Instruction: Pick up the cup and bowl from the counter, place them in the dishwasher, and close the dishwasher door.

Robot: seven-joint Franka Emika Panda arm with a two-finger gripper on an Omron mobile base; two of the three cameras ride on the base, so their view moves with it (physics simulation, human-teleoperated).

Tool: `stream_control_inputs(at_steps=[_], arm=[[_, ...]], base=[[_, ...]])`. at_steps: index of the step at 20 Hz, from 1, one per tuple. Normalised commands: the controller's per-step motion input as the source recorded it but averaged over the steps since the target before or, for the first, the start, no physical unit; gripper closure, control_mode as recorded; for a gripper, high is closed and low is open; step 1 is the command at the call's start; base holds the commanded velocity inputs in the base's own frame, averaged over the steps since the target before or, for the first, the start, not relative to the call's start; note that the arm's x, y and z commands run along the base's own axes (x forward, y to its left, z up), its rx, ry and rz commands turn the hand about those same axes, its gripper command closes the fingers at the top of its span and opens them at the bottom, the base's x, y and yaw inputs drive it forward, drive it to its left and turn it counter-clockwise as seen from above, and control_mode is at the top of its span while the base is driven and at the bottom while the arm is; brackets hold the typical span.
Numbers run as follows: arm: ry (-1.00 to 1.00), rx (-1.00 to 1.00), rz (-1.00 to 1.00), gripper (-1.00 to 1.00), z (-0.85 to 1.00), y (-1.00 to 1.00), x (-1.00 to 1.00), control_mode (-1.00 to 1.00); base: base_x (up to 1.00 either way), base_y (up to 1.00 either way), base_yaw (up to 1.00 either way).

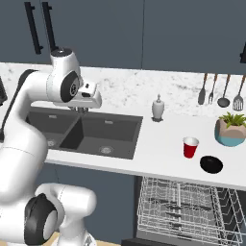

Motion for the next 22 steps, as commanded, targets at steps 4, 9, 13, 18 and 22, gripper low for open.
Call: stream_control_inputs(at_steps=[4, 9, 13, 18, 22], arm=[[0.0, 0.0, 0.0, -1.0, 0.0, -0.12, 0.0, -1.0], [0.05, -0.09, -0.02, -1.0, -0.4, -0.8, 0.17, -1.0], [0.08, -0.2, -0.04, -1.0, -0.61, -0.98, 0.33, -1.0], [0.0, -0.31, -0.08, -1.0, -0.5, -0.84, 0.05, -1.0], [-0.07, -0.42, -0.16, -1.0, -0.35, -0.84, -0.12, -1.0]], base=[[0.0, 0.0, 0.0], [0.0, 0.0, 0.0], [0.0, 0.0, 0.0], [0.0, 0.0, 0.0], [0.0, 0.0, 0.0]])
